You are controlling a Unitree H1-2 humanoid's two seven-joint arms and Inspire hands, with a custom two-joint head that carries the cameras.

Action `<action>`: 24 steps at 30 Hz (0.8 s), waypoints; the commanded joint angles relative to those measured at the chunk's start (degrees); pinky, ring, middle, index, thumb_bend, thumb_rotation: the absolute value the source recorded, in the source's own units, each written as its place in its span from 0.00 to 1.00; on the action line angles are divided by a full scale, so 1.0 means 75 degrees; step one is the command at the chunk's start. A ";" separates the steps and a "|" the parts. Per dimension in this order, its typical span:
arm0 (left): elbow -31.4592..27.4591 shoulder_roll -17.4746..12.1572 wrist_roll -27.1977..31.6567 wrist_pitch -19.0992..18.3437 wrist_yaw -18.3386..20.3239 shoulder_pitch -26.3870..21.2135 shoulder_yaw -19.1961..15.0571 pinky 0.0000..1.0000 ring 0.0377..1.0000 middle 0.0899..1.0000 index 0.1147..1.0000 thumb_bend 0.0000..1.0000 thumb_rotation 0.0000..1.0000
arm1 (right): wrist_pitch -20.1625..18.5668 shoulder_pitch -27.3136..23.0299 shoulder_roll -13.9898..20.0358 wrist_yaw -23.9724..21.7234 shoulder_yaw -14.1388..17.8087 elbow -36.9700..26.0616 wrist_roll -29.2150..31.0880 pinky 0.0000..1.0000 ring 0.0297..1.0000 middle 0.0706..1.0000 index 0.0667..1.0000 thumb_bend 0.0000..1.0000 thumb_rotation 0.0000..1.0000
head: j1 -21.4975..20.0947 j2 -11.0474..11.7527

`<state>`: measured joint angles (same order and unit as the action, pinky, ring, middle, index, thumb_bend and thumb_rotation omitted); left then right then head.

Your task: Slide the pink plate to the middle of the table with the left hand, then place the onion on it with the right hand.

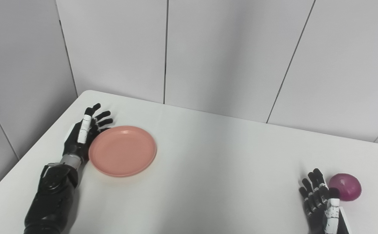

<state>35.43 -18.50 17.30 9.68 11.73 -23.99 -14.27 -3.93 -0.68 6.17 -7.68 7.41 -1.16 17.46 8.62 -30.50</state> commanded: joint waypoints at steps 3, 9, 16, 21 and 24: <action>-0.0410 0.0226 -0.0049 -0.0243 0.0029 -0.0135 0.0205 0.68 0.79 0.83 0.91 1.00 0.91 | -0.0515 0.0510 -0.0108 0.0153 0.0024 0.0289 0.0019 1.00 0.99 1.00 0.99 0.80 0.92 | -0.0013 -0.0009; -0.0715 0.0517 -0.0073 -0.0401 0.0056 -0.0120 0.0445 0.69 0.80 0.85 0.93 1.00 0.93 | -0.0526 0.0513 -0.0141 0.0153 0.0008 0.0246 0.0033 1.00 0.99 0.99 0.99 0.78 0.92 | -0.0069 -0.0038; -0.1490 0.1000 -0.0016 -0.0898 0.0084 0.0072 0.0788 0.69 0.80 0.84 0.94 1.00 0.93 | -0.0543 0.0508 -0.0180 0.0161 -0.0011 0.0221 0.0042 1.00 1.00 1.00 0.99 0.77 0.93 | -0.0098 -0.0069; -0.1959 0.1400 -0.0101 -0.1292 -0.0081 0.0217 0.0979 0.69 0.79 0.84 0.94 1.00 0.93 | -0.0548 0.0511 -0.0230 0.0196 -0.0040 0.0174 0.0016 1.00 1.00 1.00 0.99 0.77 0.93 | -0.0134 -0.0095; -0.2088 0.1618 -0.0228 -0.1405 -0.0147 0.0289 0.1116 0.69 0.79 0.83 0.93 1.00 0.93 | -0.0539 0.0508 -0.0255 0.0214 -0.0057 0.0174 0.0010 1.00 1.00 1.00 0.99 0.77 0.93 | -0.0170 -0.0110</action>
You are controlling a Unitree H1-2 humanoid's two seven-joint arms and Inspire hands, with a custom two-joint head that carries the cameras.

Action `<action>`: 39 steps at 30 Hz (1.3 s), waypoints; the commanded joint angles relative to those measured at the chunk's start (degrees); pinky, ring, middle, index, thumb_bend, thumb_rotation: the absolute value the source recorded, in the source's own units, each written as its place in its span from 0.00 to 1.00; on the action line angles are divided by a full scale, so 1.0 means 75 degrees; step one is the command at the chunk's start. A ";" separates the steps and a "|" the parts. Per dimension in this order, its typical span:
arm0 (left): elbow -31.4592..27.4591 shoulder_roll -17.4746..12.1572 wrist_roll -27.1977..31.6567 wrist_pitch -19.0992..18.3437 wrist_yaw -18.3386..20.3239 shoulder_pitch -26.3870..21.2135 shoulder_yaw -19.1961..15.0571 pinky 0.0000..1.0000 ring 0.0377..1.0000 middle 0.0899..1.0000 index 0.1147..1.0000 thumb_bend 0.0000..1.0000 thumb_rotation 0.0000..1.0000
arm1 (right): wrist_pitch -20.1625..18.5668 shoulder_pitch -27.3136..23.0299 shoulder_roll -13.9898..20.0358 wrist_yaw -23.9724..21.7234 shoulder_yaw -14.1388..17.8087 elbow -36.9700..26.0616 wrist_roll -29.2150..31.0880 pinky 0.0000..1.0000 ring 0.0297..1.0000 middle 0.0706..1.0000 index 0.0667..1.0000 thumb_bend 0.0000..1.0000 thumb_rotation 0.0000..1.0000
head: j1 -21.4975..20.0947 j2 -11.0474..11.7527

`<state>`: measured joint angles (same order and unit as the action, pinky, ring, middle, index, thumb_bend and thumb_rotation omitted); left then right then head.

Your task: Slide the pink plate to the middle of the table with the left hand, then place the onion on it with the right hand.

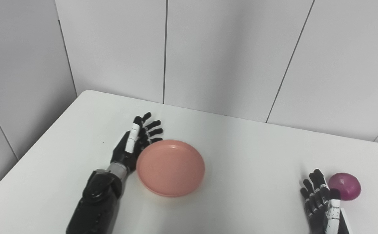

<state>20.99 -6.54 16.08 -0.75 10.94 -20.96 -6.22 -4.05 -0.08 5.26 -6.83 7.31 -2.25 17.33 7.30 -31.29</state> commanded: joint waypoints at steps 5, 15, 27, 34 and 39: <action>-0.0196 0.0481 -0.0204 -0.0212 -0.0056 0.0050 0.0379 0.68 0.79 0.82 0.92 1.00 0.92 | -0.0490 0.0429 -0.0207 0.0128 -0.0086 0.0279 0.0010 1.00 0.99 1.00 0.99 0.78 0.93 | -0.0086 -0.0039; 0.0158 0.1412 -0.0524 0.0105 -0.0355 0.0266 0.0672 0.72 0.79 0.84 0.94 0.98 0.93 | -0.0584 0.0493 -0.0343 0.0281 -0.0217 0.0044 -0.0108 1.00 0.98 0.98 0.98 0.77 0.93 | -0.0349 -0.0150; 0.0354 0.1637 -0.0494 0.0015 -0.0309 0.0329 0.0682 0.72 0.80 0.85 0.96 0.95 0.93 | -0.0581 0.0476 -0.0594 0.0492 -0.0583 -0.0062 -0.0510 1.00 0.97 0.98 0.98 0.80 0.97 | -0.1289 -0.0325; 0.0128 0.1456 -0.0522 -0.0257 -0.0226 0.0433 0.0708 0.73 0.80 0.86 0.95 0.96 0.94 | -0.0510 0.0430 -0.0768 0.0652 -0.0697 -0.0026 -0.0782 1.00 0.96 0.97 0.98 0.82 0.97 | -0.1774 -0.0398; 0.0154 0.1351 -0.0497 -0.0266 -0.0131 0.0418 0.0681 0.73 0.81 0.86 0.96 0.97 0.94 | -0.0469 0.0386 -0.0914 0.0770 -0.0721 0.0025 -0.0914 0.98 0.95 0.96 0.95 0.81 0.95 | -0.2143 -0.0388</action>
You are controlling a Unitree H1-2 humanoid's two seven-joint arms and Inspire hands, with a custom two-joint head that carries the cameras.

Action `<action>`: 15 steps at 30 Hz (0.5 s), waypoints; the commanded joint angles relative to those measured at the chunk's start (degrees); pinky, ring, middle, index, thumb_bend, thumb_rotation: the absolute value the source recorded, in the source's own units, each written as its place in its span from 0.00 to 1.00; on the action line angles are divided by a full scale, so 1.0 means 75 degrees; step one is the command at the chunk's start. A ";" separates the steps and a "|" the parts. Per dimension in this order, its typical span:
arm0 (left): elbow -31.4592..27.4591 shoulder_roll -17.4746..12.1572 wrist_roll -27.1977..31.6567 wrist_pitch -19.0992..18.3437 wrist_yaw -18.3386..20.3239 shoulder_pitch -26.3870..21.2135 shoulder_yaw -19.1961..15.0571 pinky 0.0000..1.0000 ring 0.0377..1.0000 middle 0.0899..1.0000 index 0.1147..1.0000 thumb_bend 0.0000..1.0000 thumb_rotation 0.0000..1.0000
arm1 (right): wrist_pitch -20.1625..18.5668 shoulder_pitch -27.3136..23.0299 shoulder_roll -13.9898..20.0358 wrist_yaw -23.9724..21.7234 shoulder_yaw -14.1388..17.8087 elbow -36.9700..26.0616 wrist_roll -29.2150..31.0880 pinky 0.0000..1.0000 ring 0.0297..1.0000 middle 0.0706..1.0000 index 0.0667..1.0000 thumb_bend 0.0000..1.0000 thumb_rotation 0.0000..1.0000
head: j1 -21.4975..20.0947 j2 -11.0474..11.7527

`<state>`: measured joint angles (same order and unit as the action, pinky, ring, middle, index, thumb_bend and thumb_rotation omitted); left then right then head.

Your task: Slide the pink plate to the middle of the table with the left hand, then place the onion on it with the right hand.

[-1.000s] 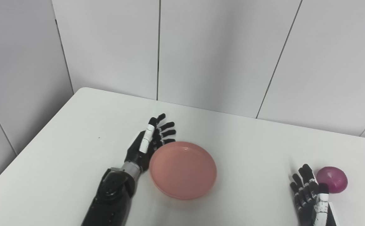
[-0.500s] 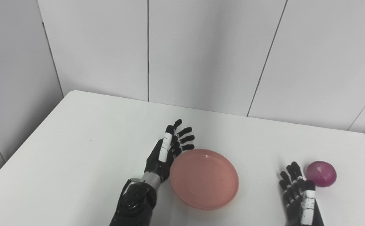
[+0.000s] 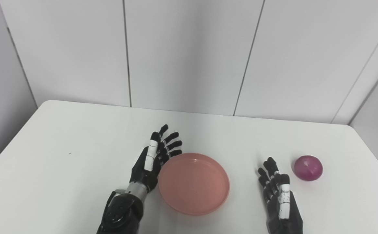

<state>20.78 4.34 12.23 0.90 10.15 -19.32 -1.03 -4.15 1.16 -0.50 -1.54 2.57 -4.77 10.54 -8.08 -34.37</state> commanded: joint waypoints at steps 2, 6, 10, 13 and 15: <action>0.0213 -0.0148 0.0041 -0.0479 0.0024 0.0176 -0.0022 0.74 0.81 0.86 0.96 0.98 0.94 | -0.0350 0.0201 -0.0210 0.0107 -0.0099 0.0401 -0.0088 0.97 0.94 0.96 0.95 0.81 0.94 | -0.0150 0.0043; 0.0291 -0.0219 0.0095 -0.0482 0.0133 0.0110 -0.0047 0.75 0.81 0.87 0.96 0.98 0.93 | -0.0186 0.0198 -0.0283 0.0161 -0.0160 0.0243 -0.0310 0.95 0.93 0.94 0.92 0.83 0.90 | -0.0175 0.0109; 0.0380 -0.0246 0.0091 -0.0464 0.0191 0.0055 -0.0062 0.75 0.82 0.87 0.97 0.97 0.92 | -0.0145 0.0185 -0.0251 0.0141 -0.0206 -0.0019 -0.0426 0.93 0.92 0.92 0.91 0.87 0.86 | -0.0184 0.0153; 0.0424 -0.0232 0.0073 -0.0442 0.0175 0.0023 -0.0071 0.75 0.81 0.87 0.96 0.98 0.92 | -0.0140 0.0180 -0.0111 0.0074 -0.0254 -0.0334 -0.0514 0.92 0.91 0.91 0.90 0.86 0.84 | -0.0185 0.0170; 0.0435 -0.0224 0.0058 -0.0439 0.0160 0.0013 -0.0077 0.75 0.81 0.87 0.96 0.98 0.92 | -0.0164 0.0171 -0.0053 0.0076 -0.0244 -0.0463 -0.0520 0.92 0.91 0.91 0.90 0.85 0.83 | -0.0192 0.0171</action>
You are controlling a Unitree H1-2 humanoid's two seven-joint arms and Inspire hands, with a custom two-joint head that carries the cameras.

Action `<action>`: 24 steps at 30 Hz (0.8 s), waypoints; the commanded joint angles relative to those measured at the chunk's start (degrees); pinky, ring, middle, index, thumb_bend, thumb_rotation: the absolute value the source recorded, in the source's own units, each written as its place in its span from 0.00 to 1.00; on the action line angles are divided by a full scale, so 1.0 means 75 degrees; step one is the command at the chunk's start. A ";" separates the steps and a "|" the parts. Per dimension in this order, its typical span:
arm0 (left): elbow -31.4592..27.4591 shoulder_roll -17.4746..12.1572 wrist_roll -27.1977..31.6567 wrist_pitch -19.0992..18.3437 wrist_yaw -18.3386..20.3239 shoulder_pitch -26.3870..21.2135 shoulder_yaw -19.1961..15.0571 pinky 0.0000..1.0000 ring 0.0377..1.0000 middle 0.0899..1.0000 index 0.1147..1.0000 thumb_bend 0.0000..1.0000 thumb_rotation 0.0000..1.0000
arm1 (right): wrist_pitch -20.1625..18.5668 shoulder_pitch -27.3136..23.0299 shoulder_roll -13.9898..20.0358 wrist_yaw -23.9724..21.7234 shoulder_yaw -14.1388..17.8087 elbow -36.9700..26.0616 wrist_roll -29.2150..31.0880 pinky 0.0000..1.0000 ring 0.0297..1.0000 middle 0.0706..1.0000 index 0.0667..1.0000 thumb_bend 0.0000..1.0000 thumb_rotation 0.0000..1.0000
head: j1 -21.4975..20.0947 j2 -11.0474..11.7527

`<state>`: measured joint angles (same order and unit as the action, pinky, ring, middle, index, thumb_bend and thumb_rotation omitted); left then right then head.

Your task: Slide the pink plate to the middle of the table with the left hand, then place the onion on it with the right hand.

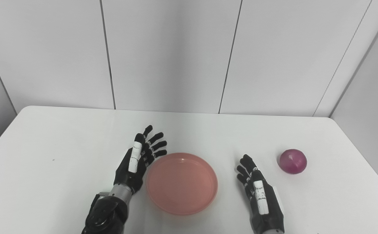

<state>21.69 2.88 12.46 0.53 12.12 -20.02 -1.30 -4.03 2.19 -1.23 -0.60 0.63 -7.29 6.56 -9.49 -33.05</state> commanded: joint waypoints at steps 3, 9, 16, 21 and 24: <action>0.0319 -0.0017 0.0036 -0.0392 -0.0109 0.0099 -0.0060 0.75 0.81 0.87 0.96 0.98 0.92 | -0.0040 -0.0043 0.0111 -0.0011 0.0123 -0.0209 0.0033 0.91 0.90 0.90 0.90 0.84 0.81 | -0.0015 0.0002; 0.0357 -0.0004 0.0040 -0.0376 -0.0097 0.0073 -0.0070 0.74 0.81 0.87 0.97 0.98 0.92 | 0.0091 -0.0588 0.0696 0.0087 0.0323 -0.0299 -0.0584 0.88 0.89 0.89 0.90 0.79 0.79 | -0.0079 0.0035; 0.0320 -0.0013 0.0067 -0.0393 -0.0075 0.0083 -0.0107 0.76 0.81 0.88 0.97 0.96 0.92 | -0.0422 -0.1323 0.1586 0.0374 0.0472 -0.0998 -0.2209 0.78 0.84 0.87 0.91 0.79 0.76 | -0.0100 0.0040; 0.0305 -0.0033 0.0076 -0.0427 -0.0063 0.0088 -0.0120 0.76 0.82 0.88 0.97 0.96 0.92 | -0.0842 -0.1973 0.2306 0.0240 0.0723 -0.1182 -0.2764 0.80 0.86 0.87 0.89 0.88 0.60 | -0.0188 0.0057; 0.0318 -0.0053 0.0040 -0.0394 -0.0055 0.0089 -0.0099 0.76 0.82 0.88 0.97 0.96 0.92 | -0.0857 -0.2215 0.2839 0.0051 0.0743 -0.1108 -0.3041 0.83 0.89 0.89 0.88 0.96 0.46 | -0.0195 0.0060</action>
<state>22.08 2.85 12.49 0.54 12.24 -20.49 -1.83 -10.52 -12.36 17.38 0.49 5.64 -13.86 -14.91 -10.99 -32.52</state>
